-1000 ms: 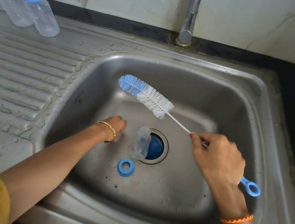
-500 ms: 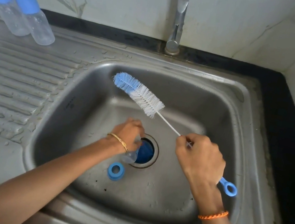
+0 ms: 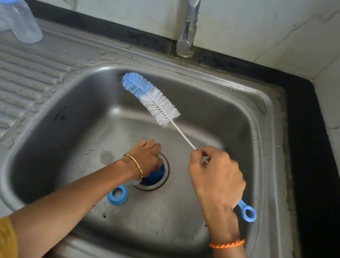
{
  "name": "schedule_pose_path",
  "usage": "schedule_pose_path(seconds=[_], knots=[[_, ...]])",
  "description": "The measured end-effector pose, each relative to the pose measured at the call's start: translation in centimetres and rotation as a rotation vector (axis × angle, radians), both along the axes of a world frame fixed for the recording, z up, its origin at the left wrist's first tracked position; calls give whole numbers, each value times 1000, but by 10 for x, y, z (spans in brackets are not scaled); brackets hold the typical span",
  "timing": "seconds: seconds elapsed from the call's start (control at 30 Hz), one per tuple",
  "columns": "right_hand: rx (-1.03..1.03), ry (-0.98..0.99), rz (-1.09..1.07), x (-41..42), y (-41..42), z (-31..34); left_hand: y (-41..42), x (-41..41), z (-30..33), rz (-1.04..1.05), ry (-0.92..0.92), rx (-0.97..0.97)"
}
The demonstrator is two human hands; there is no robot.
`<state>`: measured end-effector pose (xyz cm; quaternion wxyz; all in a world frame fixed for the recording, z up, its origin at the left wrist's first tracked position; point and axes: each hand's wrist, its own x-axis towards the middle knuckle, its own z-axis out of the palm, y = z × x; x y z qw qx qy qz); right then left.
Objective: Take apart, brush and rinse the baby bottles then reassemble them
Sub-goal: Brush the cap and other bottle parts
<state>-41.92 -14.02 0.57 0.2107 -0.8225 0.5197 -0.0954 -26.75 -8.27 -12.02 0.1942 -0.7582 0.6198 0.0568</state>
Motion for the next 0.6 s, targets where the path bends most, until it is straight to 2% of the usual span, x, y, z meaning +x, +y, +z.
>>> schedule_pose_path(seconds=[0.07,0.17,0.4,0.47,0.6], knots=[[-23,-28,3,0,0,-1,-2,6,13,85,141,-59],[-39,-76,-1,0,-1,-2,4,18,43,347,478,-169],[-16,-190,-19,0,1,0,60,38,105,1004,1476,-549],[-12,-218,-26,0,1,0,67,46,106,1008,1553,-629],[-6,-246,-6,-1,3,-1,72,56,109,896,1404,-763]])
